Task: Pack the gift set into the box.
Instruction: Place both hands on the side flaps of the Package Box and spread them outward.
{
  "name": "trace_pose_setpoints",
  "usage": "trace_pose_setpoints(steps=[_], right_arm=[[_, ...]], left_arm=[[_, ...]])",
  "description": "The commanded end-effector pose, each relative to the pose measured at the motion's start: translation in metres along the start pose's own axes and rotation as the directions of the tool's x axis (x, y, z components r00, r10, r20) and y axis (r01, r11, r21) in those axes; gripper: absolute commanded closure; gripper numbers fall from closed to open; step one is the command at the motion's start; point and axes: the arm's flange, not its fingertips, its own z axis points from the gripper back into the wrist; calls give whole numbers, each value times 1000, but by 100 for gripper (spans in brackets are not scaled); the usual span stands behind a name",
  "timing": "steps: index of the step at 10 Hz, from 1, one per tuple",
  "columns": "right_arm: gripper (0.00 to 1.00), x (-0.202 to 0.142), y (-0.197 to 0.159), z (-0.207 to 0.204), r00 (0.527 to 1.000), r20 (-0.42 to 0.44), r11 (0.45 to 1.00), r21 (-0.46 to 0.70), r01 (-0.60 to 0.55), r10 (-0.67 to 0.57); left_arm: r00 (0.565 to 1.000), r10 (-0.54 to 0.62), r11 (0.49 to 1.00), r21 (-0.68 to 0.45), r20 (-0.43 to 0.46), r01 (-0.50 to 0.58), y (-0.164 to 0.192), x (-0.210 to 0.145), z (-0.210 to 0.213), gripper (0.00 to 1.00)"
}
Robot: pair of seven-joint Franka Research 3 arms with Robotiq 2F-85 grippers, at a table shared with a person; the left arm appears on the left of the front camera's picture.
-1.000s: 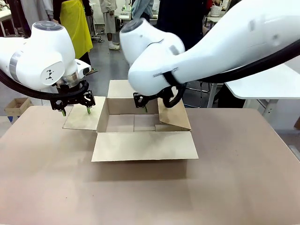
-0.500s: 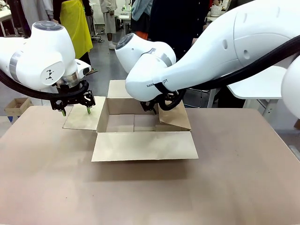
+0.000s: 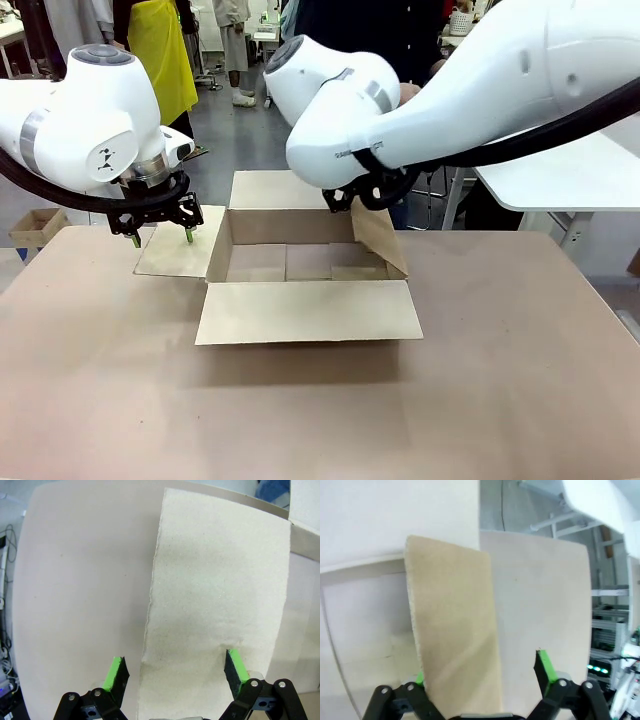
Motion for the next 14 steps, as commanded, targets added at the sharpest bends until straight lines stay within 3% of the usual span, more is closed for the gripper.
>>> trace_pose_setpoints(steps=[1, 6, 7, 9, 10, 11, 14], right_arm=[[0, -12, -37, -7, 999, -18, 999, 4, 46, -45], [0, -18, -148, -56, 988, -144, 971, 222, 93, -62], [0, -17, -165, -73, 983, -173, 948, 295, 116, -67], [0, -20, -189, -110, 969, -231, 852, 485, 197, -92], [0, -25, -180, -121, 961, -271, 831, 521, 197, -58], [0, -8, -181, -97, 973, -198, 914, 361, 187, -120], [0, -8, -181, -97, 973, -198, 914, 361, 187, -120]], left_arm=[[1000, 14, 1000, 23, 12, -14, -2, -1, 1, 0], [1000, 14, 1000, 23, 12, -14, -2, -1, 1, 0], [1000, 14, 1000, 23, 12, -14, -2, -1, 1, 0], [1000, 14, 1000, 23, 12, -14, -2, -1, 1, 0], [1000, 14, 1000, 23, 12, -14, -2, -1, 1, 0], [1000, 14, 1000, 23, 12, -14, -2, -1, 1, 0], [1000, 14, 1000, 23, 12, -14, -2, -1, 1, 0]])
